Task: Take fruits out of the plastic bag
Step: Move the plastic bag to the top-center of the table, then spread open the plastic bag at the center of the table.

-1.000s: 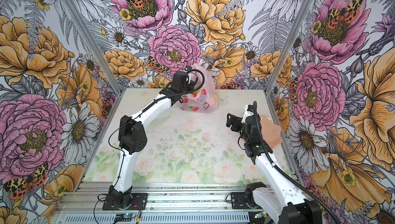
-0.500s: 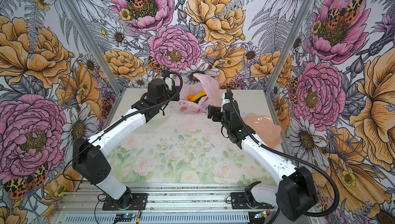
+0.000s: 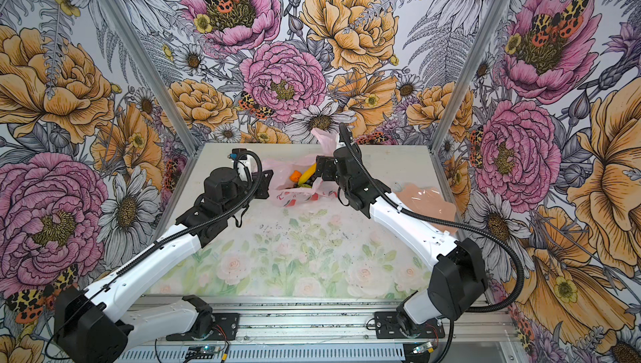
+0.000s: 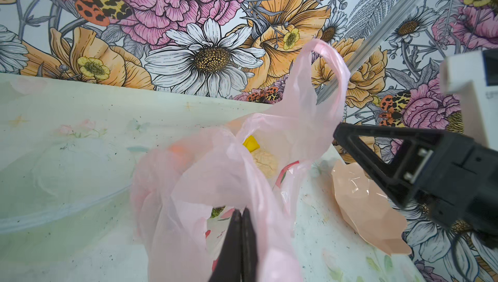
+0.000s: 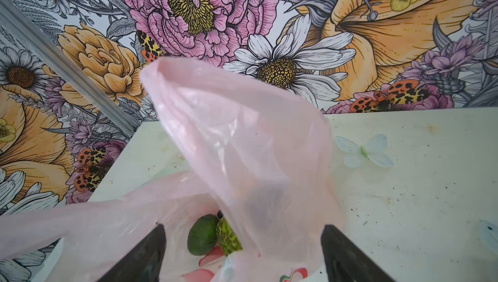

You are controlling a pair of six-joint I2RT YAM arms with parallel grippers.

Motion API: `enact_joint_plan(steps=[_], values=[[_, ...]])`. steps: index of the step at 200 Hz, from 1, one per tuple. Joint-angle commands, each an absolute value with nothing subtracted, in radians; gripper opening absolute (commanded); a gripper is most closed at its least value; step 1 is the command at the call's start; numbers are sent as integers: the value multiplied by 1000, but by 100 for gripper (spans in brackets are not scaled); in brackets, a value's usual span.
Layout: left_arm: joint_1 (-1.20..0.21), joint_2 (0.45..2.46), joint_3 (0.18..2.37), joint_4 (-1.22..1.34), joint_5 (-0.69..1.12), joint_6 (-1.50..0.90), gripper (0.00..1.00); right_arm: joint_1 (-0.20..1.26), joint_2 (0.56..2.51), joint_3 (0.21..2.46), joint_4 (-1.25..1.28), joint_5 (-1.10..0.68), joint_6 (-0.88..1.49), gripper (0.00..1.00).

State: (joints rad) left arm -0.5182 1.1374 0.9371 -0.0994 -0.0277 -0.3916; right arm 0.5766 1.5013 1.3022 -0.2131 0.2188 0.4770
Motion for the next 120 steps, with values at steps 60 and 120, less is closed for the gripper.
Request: enact_joint_plan(steps=[60,120], values=[[-479,979,812,-94,1,-445,0,578,1641,1479,-338,319,507,72],[-290,957,682,38,147,-630,0,460,1551,1322,-246,57,696,0]])
